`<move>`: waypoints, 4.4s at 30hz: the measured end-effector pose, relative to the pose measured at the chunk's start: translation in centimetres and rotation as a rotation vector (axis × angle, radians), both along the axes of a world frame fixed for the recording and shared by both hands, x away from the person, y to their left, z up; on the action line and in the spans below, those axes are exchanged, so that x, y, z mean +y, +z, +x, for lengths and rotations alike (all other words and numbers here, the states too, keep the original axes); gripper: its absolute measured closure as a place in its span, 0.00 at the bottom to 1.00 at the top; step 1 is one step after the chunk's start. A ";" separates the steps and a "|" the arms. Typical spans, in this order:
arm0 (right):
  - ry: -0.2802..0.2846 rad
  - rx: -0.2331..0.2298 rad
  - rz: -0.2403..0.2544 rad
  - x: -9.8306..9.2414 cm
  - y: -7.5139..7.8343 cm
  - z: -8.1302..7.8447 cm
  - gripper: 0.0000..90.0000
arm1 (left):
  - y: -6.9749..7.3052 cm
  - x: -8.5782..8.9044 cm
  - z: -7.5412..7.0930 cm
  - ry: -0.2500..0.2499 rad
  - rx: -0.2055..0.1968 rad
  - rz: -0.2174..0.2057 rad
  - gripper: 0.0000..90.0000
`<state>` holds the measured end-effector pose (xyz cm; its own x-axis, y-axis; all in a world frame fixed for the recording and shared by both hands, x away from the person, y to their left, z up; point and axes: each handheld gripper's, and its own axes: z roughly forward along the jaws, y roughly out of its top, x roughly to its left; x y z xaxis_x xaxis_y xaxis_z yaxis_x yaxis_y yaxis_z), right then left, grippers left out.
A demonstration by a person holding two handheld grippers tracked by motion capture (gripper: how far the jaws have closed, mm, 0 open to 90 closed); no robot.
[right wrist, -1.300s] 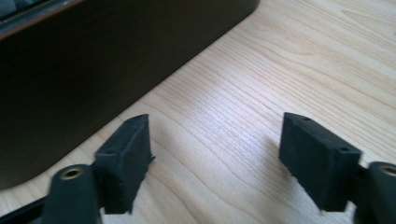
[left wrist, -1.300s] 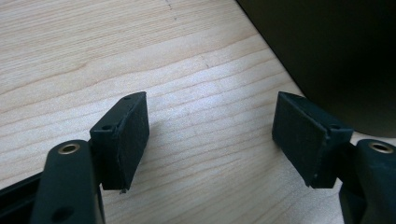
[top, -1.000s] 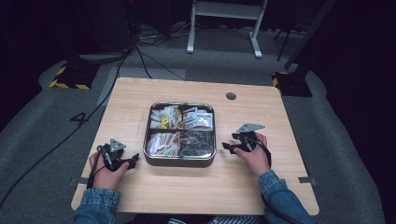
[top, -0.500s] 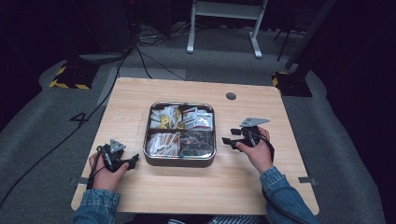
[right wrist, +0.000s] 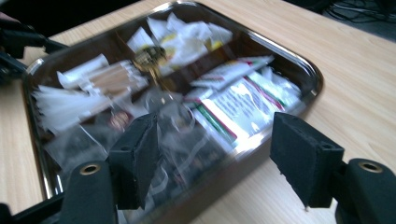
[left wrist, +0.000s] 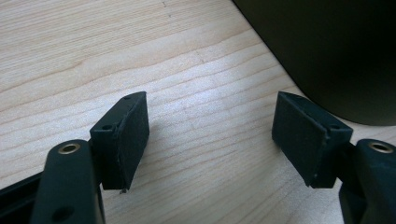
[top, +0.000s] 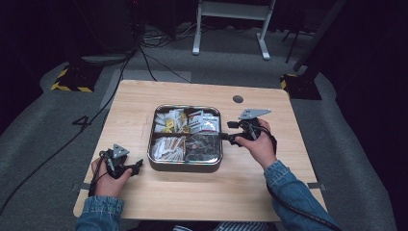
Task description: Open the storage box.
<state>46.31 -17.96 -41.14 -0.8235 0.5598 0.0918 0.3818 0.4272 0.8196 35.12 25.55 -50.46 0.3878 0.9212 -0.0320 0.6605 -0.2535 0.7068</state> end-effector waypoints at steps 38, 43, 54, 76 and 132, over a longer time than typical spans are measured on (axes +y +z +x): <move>0.137 0.057 -0.085 12.0 -1.6 3.3 0.49 | 0.0 0.1 0.3 -0.015 -0.002 0.001 0.31; 0.139 0.059 -0.095 12.9 -2.2 3.4 0.52 | 0.0 0.1 0.3 -0.015 -0.002 0.001 0.31; 0.155 -0.004 -0.120 13.3 -3.2 3.2 0.65 | 0.0 0.0 0.3 -0.015 -0.002 0.002 0.31; 0.131 -0.031 -0.127 13.5 -3.1 2.8 0.66 | 0.0 0.0 0.3 -0.014 -0.002 0.002 0.31; -0.020 -0.106 -0.070 -2.3 7.1 2.1 0.66 | 0.0 0.0 0.4 -0.024 0.004 0.000 0.29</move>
